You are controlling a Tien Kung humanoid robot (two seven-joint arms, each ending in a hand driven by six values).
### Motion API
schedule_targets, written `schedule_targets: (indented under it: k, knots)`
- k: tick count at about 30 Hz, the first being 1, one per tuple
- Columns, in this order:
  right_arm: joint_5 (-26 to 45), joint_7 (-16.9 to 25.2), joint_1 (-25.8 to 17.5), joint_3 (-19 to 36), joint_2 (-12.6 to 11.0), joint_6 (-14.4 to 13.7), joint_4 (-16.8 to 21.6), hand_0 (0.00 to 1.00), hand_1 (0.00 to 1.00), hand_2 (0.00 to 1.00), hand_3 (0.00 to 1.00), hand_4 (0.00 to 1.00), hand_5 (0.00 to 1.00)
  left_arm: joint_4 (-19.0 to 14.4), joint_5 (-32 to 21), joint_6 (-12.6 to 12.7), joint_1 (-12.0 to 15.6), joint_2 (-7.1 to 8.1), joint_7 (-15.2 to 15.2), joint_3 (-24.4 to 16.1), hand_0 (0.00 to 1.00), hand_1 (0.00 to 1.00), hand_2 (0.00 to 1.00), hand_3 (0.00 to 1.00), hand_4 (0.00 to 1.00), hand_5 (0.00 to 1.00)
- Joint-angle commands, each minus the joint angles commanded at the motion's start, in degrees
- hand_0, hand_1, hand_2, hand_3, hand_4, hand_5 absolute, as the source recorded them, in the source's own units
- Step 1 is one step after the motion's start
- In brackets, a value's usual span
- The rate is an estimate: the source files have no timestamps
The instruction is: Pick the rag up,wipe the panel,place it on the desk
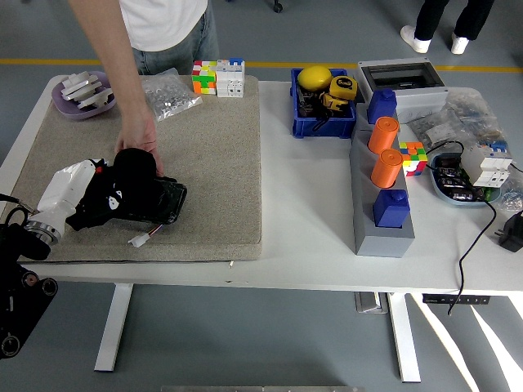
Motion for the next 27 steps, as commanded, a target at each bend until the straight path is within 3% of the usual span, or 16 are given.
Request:
schedule_targets:
  k: [12, 21, 27]
  knots:
    - [0.7, 0.4, -0.4, -0.8, -0.1, 0.4, 0.0, 0.727, 0.65, 0.675, 0.625, 0.996, 0.532, -4.0, 0.9, -1.6, -0.8, 0.23, 2.2, 6.6, 0.284, 0.274, 0.524, 0.446, 0.028, 0.002]
    - [0.7, 0.3, -0.5, -0.8, 0.0, 0.4, 0.0, 0.728, 0.65, 0.675, 0.626, 0.996, 0.532, -7.1, 2.4, -1.9, -1.2, 0.13, 4.2, 8.9, 0.283, 0.274, 0.522, 0.448, 0.045, 0.002]
    - [0.6, 0.4, -0.4, -0.7, 0.0, 0.4, 0.0, 0.728, 0.65, 0.675, 0.627, 0.996, 0.531, -7.5, 2.9, -1.8, -1.0, 0.12, 4.9, 8.6, 0.281, 0.273, 0.522, 0.448, 0.051, 0.002]
